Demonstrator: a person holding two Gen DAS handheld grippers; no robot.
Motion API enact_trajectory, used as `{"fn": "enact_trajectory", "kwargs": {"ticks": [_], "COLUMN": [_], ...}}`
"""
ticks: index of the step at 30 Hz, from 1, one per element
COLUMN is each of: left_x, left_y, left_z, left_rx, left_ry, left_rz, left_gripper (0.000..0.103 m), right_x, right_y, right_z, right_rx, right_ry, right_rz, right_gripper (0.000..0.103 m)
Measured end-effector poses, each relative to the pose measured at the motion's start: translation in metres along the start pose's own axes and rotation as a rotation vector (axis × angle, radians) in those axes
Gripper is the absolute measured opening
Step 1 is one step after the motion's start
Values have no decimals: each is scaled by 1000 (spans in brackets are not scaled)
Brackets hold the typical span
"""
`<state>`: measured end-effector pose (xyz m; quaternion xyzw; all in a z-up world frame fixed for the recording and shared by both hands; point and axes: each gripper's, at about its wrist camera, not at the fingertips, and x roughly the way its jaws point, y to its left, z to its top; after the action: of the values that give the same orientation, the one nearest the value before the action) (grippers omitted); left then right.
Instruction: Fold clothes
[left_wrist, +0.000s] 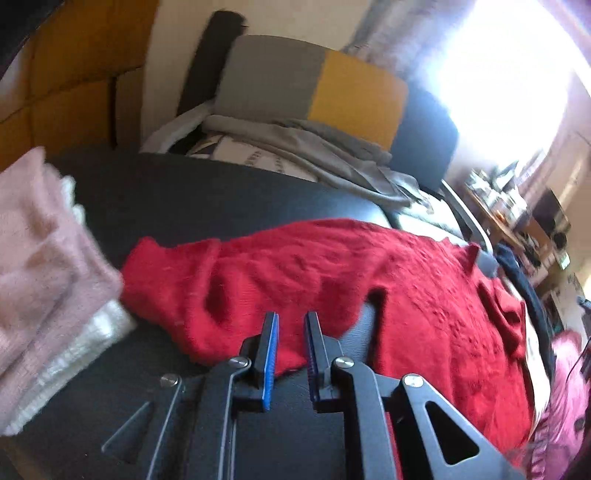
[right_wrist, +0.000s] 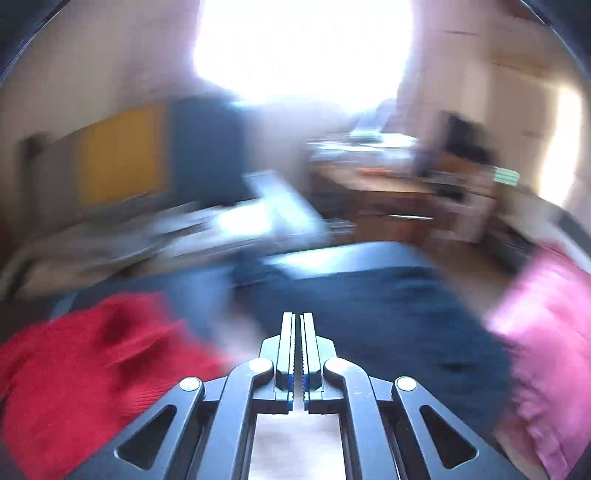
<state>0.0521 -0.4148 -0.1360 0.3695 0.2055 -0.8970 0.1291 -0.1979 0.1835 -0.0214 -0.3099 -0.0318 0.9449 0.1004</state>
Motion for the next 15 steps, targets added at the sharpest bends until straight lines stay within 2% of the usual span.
{"fn": "enact_trajectory", "kwargs": {"ticks": [2, 3, 5, 6, 7, 8, 10, 12, 13, 15], "left_x": [6, 11, 22, 27, 34, 40, 51, 59, 62, 68], "left_y": [-23, -39, -67, -79, -93, -107, -135, -159, -169, -183], "left_z": [6, 11, 20, 24, 27, 30, 33, 32, 30, 24], "left_rx": [58, 95, 151, 171, 194, 216, 260, 301, 323, 366], "left_ry": [1, 2, 7, 16, 27, 37, 61, 80, 91, 109], "left_rz": [-17, -38, -67, -78, -91, -104, -138, -170, -180, -193], "left_gripper": [14, 16, 17, 17, 17, 17, 17, 17, 17, 17], "right_x": [-7, -15, -23, -21, -18, -16, -1, 17, 28, 46], "right_y": [-45, -57, -44, -33, -20, -4, 42, 77, 95, 127], "right_z": [2, 1, -8, -14, -22, -32, -57, -77, -87, -105], "right_rx": [89, 93, 39, 31, 37, 44, 47, 69, 89, 99], "right_ry": [-13, -36, -38, -7, 36, 73, 166, 253, 290, 372], "right_rz": [-83, -93, 8, 99, 196, 287, 457, 536, 583, 621], "right_gripper": [8, 8, 18, 45, 79, 88, 89, 89, 85, 80]}}
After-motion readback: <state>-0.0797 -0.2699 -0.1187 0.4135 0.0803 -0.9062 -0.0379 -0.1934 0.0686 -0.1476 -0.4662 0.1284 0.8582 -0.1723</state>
